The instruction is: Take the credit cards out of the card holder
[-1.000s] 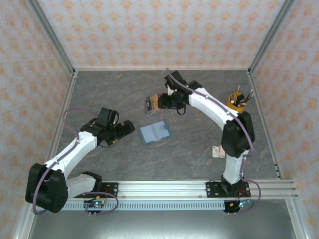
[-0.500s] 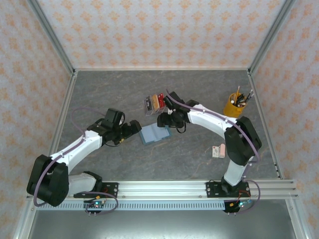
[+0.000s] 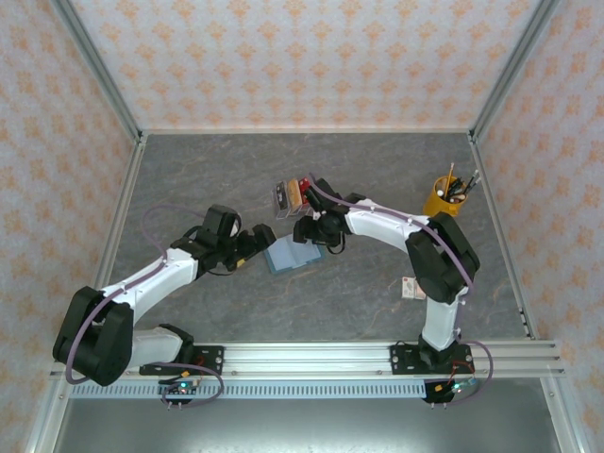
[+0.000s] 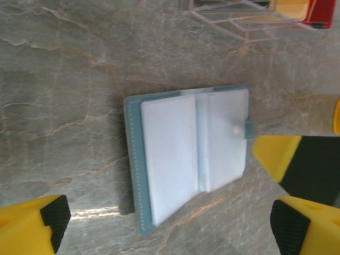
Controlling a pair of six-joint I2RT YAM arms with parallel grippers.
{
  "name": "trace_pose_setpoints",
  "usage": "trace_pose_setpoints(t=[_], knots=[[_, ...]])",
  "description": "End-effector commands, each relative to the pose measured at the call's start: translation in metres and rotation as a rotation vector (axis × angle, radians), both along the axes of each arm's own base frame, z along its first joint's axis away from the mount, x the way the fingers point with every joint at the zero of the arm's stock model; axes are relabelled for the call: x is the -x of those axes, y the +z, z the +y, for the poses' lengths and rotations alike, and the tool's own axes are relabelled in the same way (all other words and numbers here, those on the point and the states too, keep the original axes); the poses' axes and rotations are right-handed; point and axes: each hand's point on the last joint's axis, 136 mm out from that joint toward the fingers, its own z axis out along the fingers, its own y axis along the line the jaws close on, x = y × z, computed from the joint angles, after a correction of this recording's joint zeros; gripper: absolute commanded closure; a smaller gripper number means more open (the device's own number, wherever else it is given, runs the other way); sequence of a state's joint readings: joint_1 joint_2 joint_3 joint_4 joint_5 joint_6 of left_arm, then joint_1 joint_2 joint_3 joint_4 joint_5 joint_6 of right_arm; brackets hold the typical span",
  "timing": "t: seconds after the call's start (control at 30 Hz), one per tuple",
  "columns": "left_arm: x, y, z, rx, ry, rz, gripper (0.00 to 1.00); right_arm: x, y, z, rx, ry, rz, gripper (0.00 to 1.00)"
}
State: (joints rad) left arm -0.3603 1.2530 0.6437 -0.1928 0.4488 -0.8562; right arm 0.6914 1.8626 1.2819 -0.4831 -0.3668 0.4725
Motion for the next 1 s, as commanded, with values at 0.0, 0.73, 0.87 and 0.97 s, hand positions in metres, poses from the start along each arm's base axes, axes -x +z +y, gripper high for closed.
trace_pose_setpoints(t=[0.0,0.73,0.87,0.97], knots=[[-0.004,0.002,-0.012,0.063,-0.01,-0.016,0.04,0.002,-0.011,0.001,0.018,-0.005,0.018,0.38],[-0.018,-0.035,-0.032,0.08,-0.013,0.113,0.59,0.011,-0.036,-0.002,0.083,0.065,0.088,0.48],[-0.018,-0.042,-0.033,0.069,-0.016,0.134,0.62,0.014,-0.04,-0.005,0.103,0.069,0.103,0.49],[-0.017,-0.049,-0.033,0.062,-0.016,0.159,0.62,0.015,-0.043,-0.007,0.114,0.072,0.113,0.5]])
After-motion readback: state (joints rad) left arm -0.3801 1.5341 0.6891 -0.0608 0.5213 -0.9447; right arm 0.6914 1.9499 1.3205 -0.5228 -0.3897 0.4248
